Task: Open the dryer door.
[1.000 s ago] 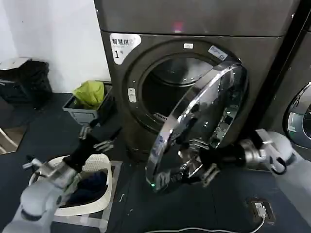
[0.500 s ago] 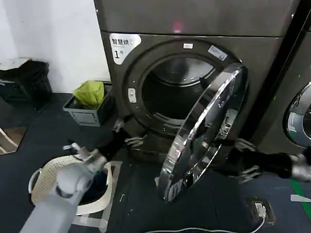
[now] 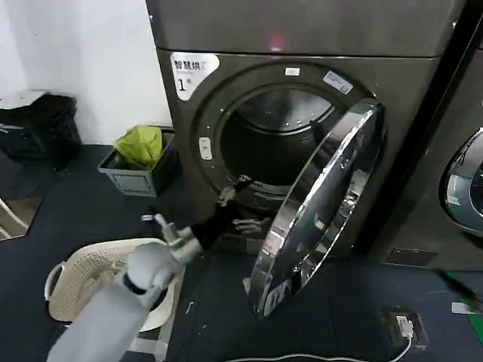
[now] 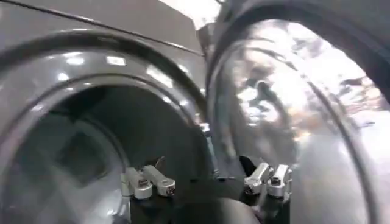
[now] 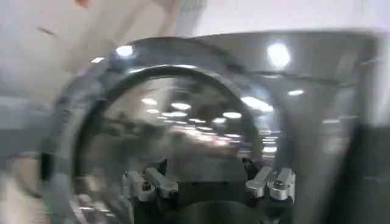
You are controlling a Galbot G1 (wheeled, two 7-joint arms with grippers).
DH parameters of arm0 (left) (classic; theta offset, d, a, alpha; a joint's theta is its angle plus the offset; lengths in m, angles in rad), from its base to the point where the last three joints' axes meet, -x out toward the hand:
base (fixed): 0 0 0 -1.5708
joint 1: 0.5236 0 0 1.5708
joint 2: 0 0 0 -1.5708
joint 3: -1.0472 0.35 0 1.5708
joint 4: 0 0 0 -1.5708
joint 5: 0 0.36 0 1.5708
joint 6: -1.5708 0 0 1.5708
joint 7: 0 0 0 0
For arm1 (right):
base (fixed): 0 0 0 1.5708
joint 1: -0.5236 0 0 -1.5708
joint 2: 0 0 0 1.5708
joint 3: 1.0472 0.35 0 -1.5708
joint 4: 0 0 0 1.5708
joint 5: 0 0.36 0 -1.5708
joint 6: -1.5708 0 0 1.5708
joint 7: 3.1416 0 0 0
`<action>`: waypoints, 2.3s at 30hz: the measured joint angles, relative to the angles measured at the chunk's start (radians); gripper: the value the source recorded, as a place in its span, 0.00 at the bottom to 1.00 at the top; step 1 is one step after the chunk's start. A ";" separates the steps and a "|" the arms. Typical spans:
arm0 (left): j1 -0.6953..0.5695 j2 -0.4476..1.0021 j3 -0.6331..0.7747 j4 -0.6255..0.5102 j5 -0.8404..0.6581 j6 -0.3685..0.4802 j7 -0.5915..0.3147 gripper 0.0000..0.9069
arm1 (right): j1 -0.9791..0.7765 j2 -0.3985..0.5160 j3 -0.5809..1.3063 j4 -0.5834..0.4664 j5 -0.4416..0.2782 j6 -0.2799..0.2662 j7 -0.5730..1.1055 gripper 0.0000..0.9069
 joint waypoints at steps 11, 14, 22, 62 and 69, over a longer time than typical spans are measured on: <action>-0.120 -0.071 0.188 0.047 -0.017 -0.015 -0.022 1.00 | 0.017 0.283 0.192 -0.056 -0.238 0.038 0.354 1.00; -0.146 -0.092 0.234 0.062 -0.016 -0.019 -0.031 1.00 | 0.041 0.336 0.248 -0.071 -0.319 -0.027 0.498 1.00; -0.199 -0.156 0.333 0.099 0.016 -0.022 -0.033 1.00 | 0.090 0.397 0.377 -0.123 -0.449 -0.137 0.830 1.00; -0.351 -0.527 0.458 0.482 0.068 0.054 -0.125 1.00 | 0.111 0.489 0.655 -0.204 -0.715 -0.413 1.232 1.00; -0.335 -0.526 0.435 0.475 0.023 0.115 -0.175 1.00 | 0.115 0.489 0.649 -0.197 -0.711 -0.405 1.219 1.00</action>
